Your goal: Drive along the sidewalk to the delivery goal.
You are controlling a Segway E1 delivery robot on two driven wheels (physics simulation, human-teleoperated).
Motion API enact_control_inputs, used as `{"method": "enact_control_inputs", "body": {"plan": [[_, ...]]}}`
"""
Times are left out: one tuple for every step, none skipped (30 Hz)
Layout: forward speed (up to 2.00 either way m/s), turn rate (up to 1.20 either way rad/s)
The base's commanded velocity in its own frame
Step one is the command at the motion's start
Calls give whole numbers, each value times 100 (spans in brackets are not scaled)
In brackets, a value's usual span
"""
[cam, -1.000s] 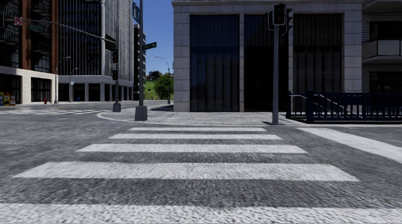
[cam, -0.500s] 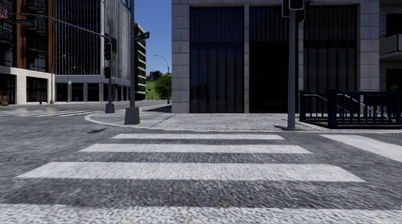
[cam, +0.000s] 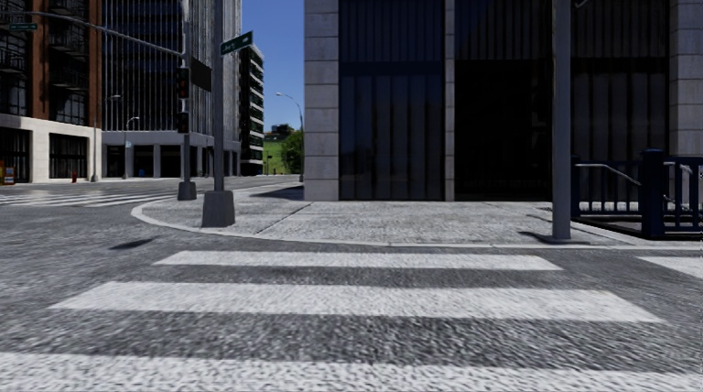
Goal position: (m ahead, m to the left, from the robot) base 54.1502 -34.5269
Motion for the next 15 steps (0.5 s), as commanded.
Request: {"method": "enact_control_inputs", "body": {"plan": [[200,22],[200,22],[200,22],[200,23],[200,23],[200,23],[200,23],[200,23],[200,23],[200,23],[200,23],[200,23],[200,23],[200,23],[200,23]]}}
